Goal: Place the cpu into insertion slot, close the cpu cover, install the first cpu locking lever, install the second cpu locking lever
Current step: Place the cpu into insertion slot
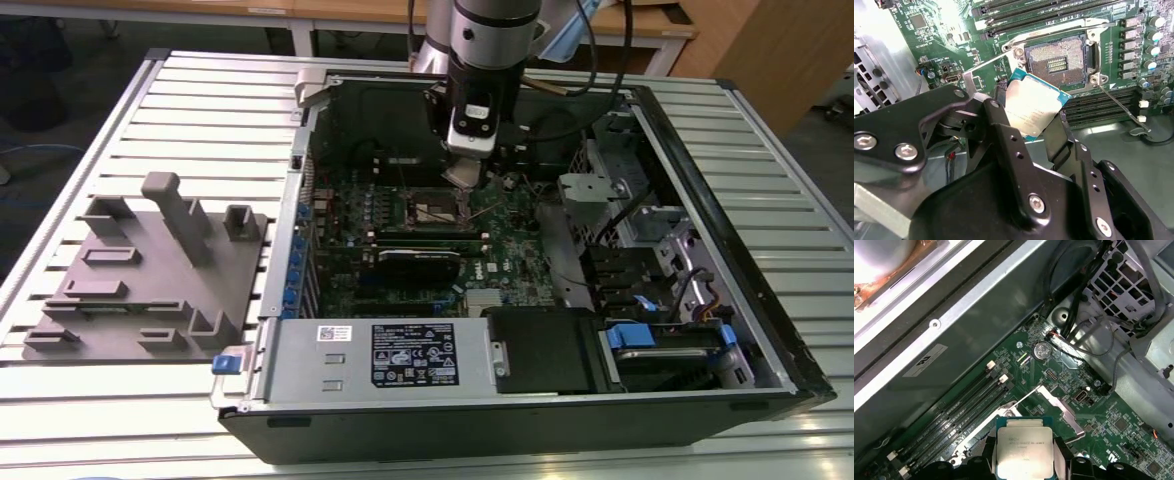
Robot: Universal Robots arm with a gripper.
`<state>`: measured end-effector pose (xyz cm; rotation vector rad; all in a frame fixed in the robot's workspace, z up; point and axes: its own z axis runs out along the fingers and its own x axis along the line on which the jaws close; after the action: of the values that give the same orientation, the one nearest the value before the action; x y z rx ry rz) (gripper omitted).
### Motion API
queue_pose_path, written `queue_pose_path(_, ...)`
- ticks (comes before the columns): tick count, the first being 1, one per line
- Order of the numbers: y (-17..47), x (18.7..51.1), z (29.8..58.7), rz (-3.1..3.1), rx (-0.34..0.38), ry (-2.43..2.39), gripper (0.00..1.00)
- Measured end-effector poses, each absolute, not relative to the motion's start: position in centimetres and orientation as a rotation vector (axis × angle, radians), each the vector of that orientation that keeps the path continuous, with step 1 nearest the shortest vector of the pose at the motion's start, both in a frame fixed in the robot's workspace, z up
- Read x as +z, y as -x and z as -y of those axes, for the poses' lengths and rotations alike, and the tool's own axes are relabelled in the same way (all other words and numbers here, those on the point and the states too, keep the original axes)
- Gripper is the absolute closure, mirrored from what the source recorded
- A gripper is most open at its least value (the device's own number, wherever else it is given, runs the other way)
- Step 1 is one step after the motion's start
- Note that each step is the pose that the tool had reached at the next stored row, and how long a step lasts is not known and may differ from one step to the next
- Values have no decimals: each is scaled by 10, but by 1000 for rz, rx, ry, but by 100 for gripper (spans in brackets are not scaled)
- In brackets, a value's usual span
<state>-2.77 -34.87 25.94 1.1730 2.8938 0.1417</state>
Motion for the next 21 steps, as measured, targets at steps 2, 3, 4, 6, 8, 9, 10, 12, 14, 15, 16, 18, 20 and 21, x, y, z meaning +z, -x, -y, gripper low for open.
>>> queue_pose_path(2, 28, 259, 349, -2894, 142, -1173, 46)
queue_pose_path(3, 28, 259, 349, -2894, 142, -1173, 46)
queue_pose_path(4, 28, 259, 349, -2894, 142, -1173, 46)
queue_pose_path(6, 28, 259, 349, -2894, 142, -1173, 46)
queue_pose_path(8, 28, 259, 349, -2892, 142, -1177, 46)
queue_pose_path(9, 28, 259, 349, -2889, 142, -1184, 46)
queue_pose_path(10, 28, 259, 349, -2885, 141, -1193, 46)
queue_pose_path(12, 28, 259, 349, -2875, 141, -1216, 46)
queue_pose_path(14, 28, 259, 349, -2864, 141, -1238, 46)
queue_pose_path(15, 28, 259, 349, -2860, 141, -1248, 46)
queue_pose_path(16, 28, 259, 349, -2856, 141, -1257, 46)
queue_pose_path(18, 28, 259, 349, -2848, 141, -1272, 46)
queue_pose_path(20, 28, 259, 349, -2841, 140, -1286, 46)
queue_pose_path(21, 28, 259, 349, -2838, 140, -1293, 46)
